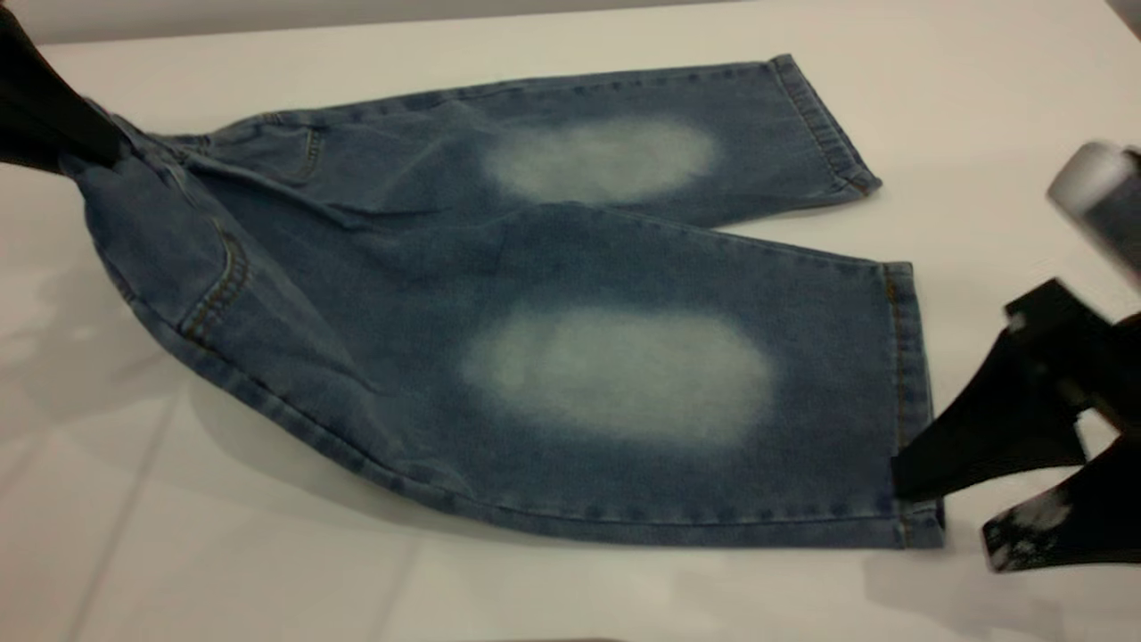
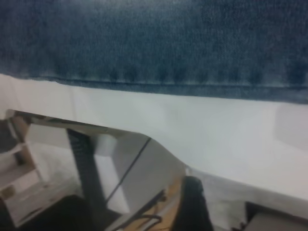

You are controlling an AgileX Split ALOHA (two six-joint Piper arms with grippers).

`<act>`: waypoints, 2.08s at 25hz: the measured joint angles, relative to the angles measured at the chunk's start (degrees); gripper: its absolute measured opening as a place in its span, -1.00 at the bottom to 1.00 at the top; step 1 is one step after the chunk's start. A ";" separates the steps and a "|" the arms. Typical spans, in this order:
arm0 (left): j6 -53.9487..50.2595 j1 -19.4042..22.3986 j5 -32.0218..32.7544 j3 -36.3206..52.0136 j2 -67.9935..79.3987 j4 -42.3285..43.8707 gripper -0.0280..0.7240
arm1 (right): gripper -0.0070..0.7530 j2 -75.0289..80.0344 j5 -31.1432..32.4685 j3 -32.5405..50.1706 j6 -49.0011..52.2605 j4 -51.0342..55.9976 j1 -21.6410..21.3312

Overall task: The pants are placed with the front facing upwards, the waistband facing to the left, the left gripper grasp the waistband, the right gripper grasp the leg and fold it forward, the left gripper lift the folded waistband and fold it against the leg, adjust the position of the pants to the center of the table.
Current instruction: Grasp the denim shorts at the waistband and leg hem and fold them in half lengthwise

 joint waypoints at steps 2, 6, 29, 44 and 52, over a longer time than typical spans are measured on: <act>0.00 0.00 0.02 0.00 0.00 0.06 -0.72 | 0.25 4.18 1.23 -0.11 -3.53 3.42 0.00; 0.00 0.00 0.02 0.00 0.00 0.12 -0.72 | 0.25 10.42 3.51 -0.52 -8.61 7.98 0.00; 0.16 0.00 0.02 0.00 0.00 0.24 -0.72 | 0.25 18.12 8.00 -11.94 -14.67 8.10 0.00; 0.16 0.00 0.14 0.00 0.00 0.24 -0.72 | -0.87 18.17 1.74 -14.42 -13.11 8.22 0.00; 0.29 0.00 0.16 0.00 0.00 0.24 -0.72 | -0.93 18.17 3.67 -14.42 -13.42 8.43 0.00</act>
